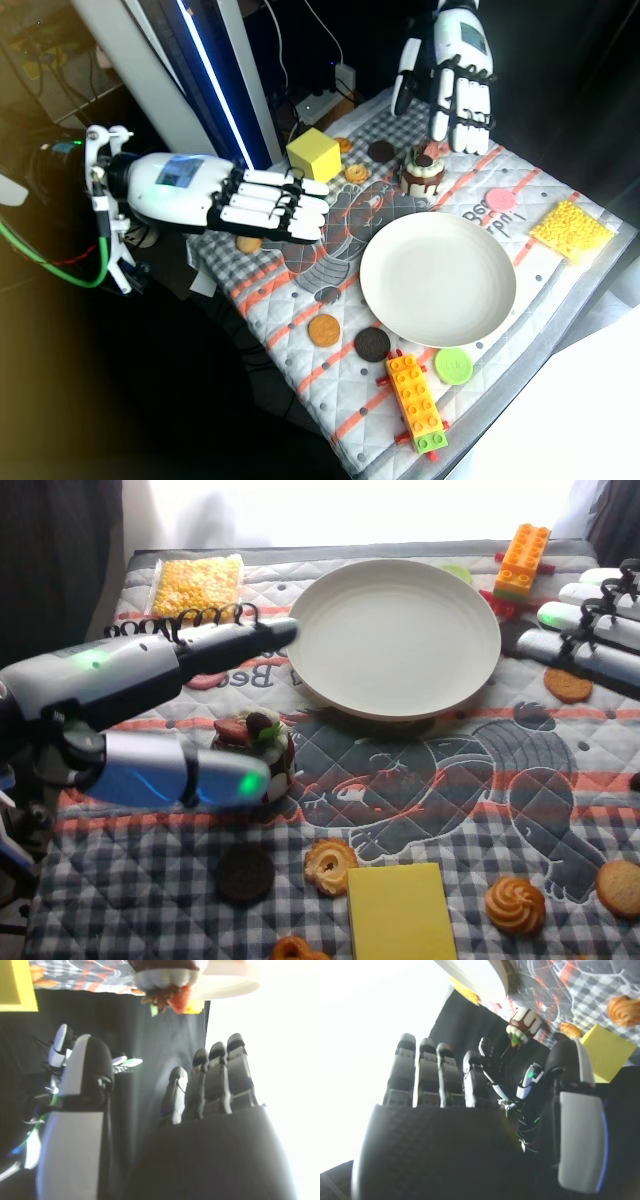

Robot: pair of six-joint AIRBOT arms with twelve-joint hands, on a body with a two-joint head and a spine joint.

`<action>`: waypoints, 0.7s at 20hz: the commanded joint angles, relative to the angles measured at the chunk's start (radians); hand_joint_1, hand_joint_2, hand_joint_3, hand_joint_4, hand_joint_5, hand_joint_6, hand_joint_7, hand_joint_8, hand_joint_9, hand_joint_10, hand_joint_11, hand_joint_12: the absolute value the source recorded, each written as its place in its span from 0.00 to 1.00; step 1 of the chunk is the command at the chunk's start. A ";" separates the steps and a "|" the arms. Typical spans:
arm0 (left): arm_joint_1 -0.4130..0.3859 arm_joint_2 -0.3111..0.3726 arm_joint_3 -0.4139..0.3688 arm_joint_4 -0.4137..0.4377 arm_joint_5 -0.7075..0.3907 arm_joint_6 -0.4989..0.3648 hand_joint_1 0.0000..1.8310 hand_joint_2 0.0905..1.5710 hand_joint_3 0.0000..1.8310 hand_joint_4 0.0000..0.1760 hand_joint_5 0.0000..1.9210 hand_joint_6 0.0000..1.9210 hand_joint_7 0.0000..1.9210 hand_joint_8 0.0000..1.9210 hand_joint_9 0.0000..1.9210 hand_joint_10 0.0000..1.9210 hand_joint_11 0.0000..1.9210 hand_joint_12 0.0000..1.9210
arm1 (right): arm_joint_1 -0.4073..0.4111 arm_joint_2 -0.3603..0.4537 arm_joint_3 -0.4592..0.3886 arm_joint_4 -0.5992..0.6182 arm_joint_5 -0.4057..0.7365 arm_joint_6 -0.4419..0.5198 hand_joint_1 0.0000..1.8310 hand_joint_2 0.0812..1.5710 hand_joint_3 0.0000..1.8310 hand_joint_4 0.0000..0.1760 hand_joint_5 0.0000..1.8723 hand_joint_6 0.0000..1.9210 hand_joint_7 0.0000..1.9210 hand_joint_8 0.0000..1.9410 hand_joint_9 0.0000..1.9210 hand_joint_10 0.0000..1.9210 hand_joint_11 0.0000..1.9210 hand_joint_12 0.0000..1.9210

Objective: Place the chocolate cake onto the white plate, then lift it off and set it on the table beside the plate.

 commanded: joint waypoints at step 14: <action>-0.037 -0.123 0.109 -0.030 0.129 -0.003 0.49 0.64 0.00 0.83 0.00 0.00 0.00 0.00 0.00 0.00 0.00 0.32 | -0.003 -0.019 0.014 0.070 0.123 0.020 0.36 0.78 0.00 0.00 0.00 0.00 0.00 0.00 0.00 0.00 0.01 0.15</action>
